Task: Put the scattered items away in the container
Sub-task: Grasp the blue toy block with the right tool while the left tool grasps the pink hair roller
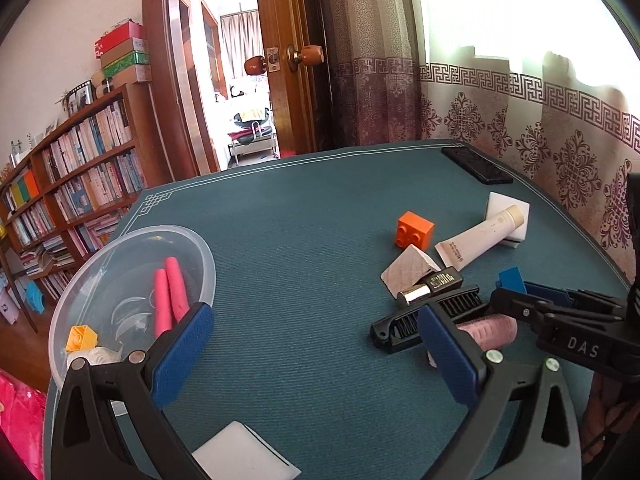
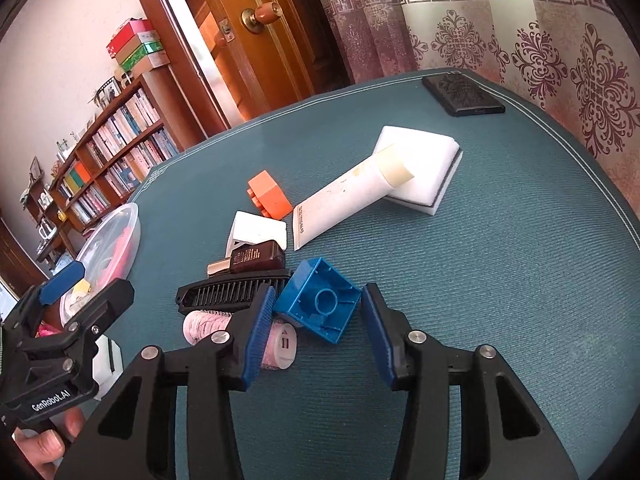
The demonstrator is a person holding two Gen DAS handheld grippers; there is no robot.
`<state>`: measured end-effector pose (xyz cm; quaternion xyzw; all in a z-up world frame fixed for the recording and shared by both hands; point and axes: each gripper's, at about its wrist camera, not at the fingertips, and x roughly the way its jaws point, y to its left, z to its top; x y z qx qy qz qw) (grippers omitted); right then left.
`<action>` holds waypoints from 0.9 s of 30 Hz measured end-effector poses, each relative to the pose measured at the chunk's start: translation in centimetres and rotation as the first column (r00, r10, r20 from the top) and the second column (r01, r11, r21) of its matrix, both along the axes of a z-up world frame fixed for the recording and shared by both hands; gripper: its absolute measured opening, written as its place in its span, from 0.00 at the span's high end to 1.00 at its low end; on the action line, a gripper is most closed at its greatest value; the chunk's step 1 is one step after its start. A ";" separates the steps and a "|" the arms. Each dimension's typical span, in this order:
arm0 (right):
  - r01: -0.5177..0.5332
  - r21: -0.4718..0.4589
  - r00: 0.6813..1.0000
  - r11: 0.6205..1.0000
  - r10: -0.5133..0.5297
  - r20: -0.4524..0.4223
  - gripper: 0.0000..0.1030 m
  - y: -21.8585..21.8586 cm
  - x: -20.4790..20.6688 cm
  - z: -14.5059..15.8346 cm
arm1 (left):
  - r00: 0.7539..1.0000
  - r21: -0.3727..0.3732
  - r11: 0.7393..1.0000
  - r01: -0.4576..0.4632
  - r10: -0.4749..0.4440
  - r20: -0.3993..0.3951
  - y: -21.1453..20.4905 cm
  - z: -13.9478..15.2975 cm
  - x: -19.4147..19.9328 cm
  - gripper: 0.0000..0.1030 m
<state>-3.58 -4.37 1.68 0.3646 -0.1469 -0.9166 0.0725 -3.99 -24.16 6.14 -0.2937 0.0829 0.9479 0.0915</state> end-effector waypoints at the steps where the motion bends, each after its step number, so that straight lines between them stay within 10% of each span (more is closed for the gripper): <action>1: 0.012 0.004 1.000 1.000 -0.012 -0.001 0.53 0.3 0.0 0.1 | 1.000 -0.001 1.000 0.009 -0.009 0.007 0.4 -0.1 0.1 0.01; 27: 0.187 -0.028 0.977 0.982 -0.189 -0.100 0.53 5.4 1.8 3.2 | 0.981 0.020 0.989 0.146 -0.147 0.128 8.7 -2.5 1.1 0.01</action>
